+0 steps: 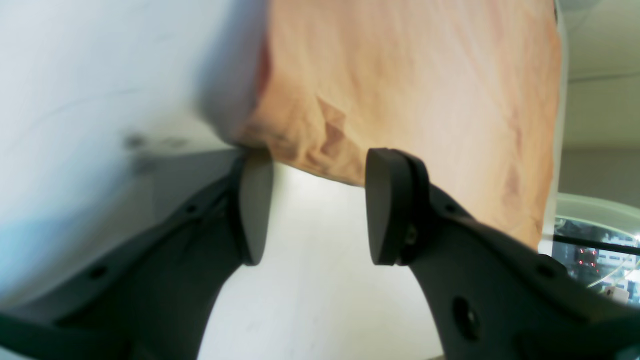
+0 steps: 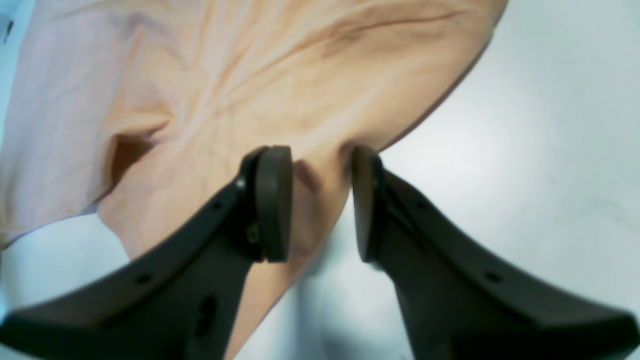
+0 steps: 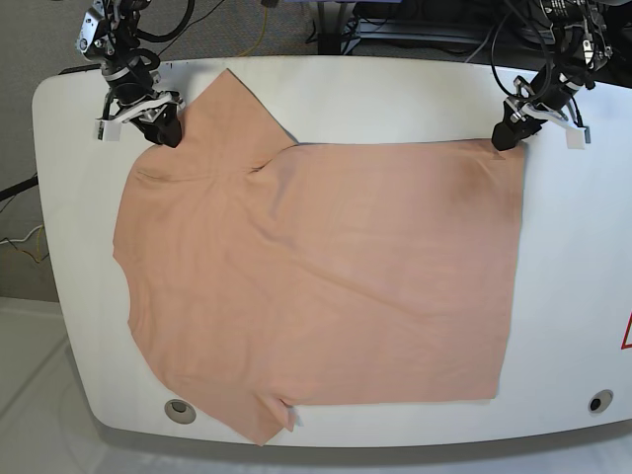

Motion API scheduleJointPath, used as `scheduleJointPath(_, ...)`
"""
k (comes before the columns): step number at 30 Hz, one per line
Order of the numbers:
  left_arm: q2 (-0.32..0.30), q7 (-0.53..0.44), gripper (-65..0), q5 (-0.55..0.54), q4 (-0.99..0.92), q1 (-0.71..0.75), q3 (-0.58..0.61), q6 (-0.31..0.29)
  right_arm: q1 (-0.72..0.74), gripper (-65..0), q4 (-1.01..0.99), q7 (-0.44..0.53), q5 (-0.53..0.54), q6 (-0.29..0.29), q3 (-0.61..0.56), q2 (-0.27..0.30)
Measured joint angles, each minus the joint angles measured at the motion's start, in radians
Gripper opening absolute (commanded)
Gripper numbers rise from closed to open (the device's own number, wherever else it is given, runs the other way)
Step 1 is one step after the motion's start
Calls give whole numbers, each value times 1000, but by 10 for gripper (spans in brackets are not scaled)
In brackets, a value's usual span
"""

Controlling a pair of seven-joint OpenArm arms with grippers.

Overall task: Fold the T-shirt properly
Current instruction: 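Lower the left gripper onto the shirt's corner and pinch it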

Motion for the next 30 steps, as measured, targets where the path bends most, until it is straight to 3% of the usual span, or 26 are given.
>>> scheduleJointPath(4, 2, -14, -471, 10, -11, -7, 4, -1, 1, -450, 0, 0, 0, 0, 0, 0)
scheduleJointPath(6, 2, -24, -650, 16, -21, -10, 2, -3, 1, -495, 0, -1, 0, 0, 0, 0)
scheduleJointPath(13, 6, -39, -650, 51, -34, -26, 14, -5, 0, -650, 0, -10, -9, -1, 0, -1)
scheduleJointPath(16, 11, -36, -650, 51, -32, -36, 26, -3, 0, -649, 0, -16, -10, 0, 0, 0)
scheduleJointPath(19, 13, -23, -650, 49, -30, -45, 31, -2, 0, -553, 0, -15, -9, 0, 0, 0)
scheduleJointPath(22, 13, 0, -575, 41, -26, -50, 28, 9, 1, -515, 0, -14, -8, 10, 0, 0)
scheduleJointPath(30, 13, 29, -552, 21, -25, -56, 22, 7, 3, -517, 0, -11, -8, 10, 0, 0)
